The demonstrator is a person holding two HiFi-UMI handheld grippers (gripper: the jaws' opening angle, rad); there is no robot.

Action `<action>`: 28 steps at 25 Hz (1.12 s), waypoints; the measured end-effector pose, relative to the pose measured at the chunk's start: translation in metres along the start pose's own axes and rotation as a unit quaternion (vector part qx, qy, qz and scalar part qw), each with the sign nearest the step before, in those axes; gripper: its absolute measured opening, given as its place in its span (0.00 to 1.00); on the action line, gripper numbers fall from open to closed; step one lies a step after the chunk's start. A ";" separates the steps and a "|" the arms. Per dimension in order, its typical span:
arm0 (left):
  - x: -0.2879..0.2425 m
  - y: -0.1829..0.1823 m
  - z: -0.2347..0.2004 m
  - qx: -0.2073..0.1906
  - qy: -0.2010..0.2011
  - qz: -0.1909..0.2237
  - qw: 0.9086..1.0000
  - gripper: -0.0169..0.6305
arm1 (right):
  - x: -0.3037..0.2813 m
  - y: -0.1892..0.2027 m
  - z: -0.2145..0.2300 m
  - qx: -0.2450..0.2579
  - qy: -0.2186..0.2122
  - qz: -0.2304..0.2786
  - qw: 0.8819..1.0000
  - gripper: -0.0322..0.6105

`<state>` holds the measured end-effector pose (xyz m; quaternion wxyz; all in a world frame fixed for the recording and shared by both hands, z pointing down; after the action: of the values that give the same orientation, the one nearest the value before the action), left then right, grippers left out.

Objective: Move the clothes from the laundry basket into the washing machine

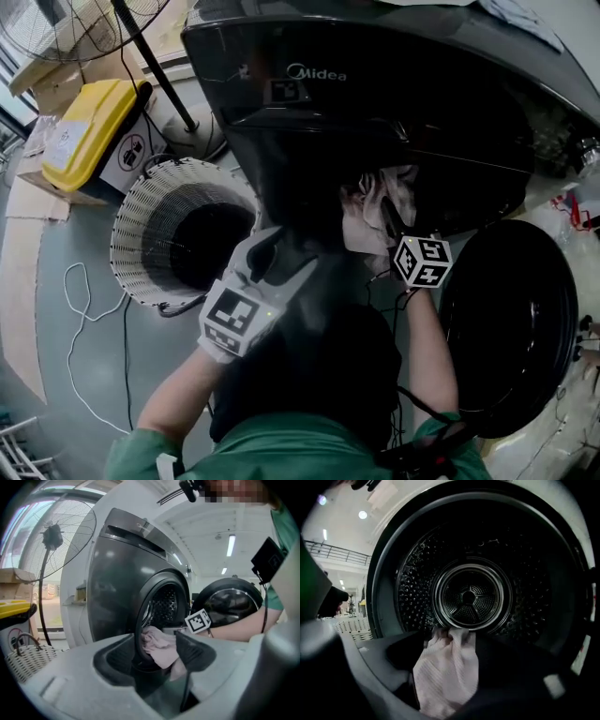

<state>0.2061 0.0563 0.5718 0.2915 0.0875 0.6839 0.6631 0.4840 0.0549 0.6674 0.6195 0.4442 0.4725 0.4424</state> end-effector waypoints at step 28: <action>0.027 -0.005 -0.011 0.000 -0.039 0.000 0.999 0.44 | -0.011 -0.098 0.029 -0.054 0.029 0.229 0.972 0.10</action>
<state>0.1795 0.0599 0.5585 0.3182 0.1132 0.6722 0.6588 0.5228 0.0195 0.5794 0.5113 0.4934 0.3513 0.6097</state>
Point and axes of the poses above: the fingertips, and each gripper's own axes: x backward along the fingers, z to its right, y out of its underside, the point moved 6 cm from there along x, backward along the fingers, and after that the axes turned 12 degrees about -y, right-handed, at the moved point
